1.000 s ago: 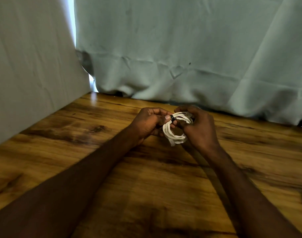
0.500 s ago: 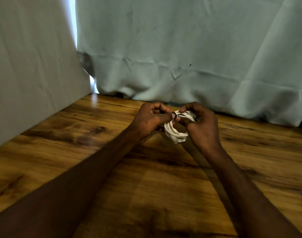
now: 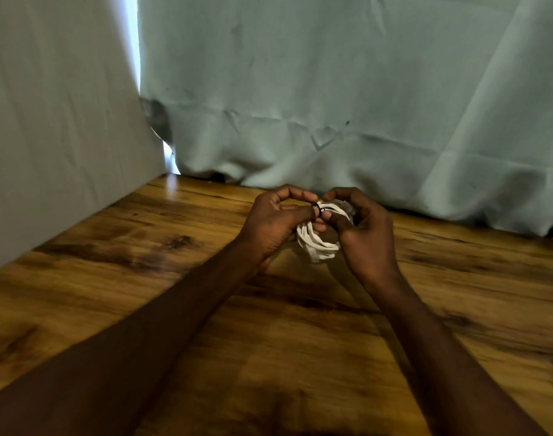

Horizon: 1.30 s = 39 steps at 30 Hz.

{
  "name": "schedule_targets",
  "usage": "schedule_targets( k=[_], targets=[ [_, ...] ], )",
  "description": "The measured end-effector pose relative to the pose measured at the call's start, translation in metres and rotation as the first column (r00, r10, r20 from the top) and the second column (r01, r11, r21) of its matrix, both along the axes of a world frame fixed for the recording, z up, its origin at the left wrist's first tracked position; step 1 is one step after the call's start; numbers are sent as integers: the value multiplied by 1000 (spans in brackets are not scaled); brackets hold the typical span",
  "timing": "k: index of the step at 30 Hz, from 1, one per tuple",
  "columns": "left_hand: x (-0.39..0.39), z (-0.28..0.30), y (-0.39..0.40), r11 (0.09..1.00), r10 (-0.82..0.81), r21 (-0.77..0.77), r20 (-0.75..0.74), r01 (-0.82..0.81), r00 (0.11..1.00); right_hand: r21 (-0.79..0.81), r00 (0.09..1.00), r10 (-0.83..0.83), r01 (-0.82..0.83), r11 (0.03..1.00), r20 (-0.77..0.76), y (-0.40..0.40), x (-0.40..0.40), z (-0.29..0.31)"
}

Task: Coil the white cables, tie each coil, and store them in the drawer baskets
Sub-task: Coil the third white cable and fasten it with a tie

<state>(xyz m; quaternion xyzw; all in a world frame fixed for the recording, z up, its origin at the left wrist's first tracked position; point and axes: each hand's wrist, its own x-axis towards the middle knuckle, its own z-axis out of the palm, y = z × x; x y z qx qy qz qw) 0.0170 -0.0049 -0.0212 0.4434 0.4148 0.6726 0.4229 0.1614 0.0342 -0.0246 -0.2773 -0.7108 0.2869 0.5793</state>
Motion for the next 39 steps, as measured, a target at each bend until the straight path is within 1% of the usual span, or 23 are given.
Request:
schedule_targets(
  k=[2, 4, 6, 7, 8, 10, 13, 16, 21, 26, 30, 33, 37, 39],
  targets=[
    [1, 0, 0, 999, -13, -33, 53, 14, 999, 30, 999, -33, 32, 999, 28, 0, 0, -2],
    [-1, 0, 1, 999, -12, -46, 66, 16, 998, 159, 982, -160, 143, 977, 98, 1, 1, -5],
    [-3, 0, 1, 998, -14, -60, 69, 18, 997, 326, 922, -340, 268, 906, 184, 5, 4, -7],
    [-4, 0, 1, 998, -16, -65, 72, 21, 997, 383, 885, -412, 311, 870, 217, 6, 5, -7],
    [-4, 0, 0, 997, -18, -71, 76, 24, 997, 419, 851, -465, 341, 841, 242, 7, 7, -7],
    [-3, 0, 0, 996, -19, -81, 84, 26, 996, 453, 814, -514, 362, 814, 272, 5, 6, -7],
    [-3, 1, 1, 994, 1, -109, 76, 7, 997, 470, 795, -528, 360, 806, 297, 3, 4, -7],
    [-5, 1, 1, 990, 19, -138, 78, -8, 997, 456, 788, -520, 349, 819, 329, 5, 3, -8],
    [-4, 0, 1, 988, -3, -154, 82, 16, 997, 412, 790, -514, 368, 834, 334, 3, 3, -9],
    [-4, -3, 3, 988, 11, -151, 83, 2, 996, 386, 778, -503, 362, 848, 377, 3, 0, -10],
    [-6, -4, 3, 991, 0, -135, 76, 10, 997, 411, 752, -521, 360, 838, 404, 3, -3, -8],
    [-5, -2, 2, 992, 10, -125, 90, 2, 996, 397, 779, -502, 354, 847, 376, 3, -4, -8],
    [-3, -3, 2, 989, 38, -145, 98, -24, 994, 316, 866, -388, 289, 903, 315, 5, -3, -7],
    [-3, -4, 3, 988, 48, -150, 86, -34, 995, 317, 870, -371, 269, 909, 326, 6, -2, -7]
  ],
)
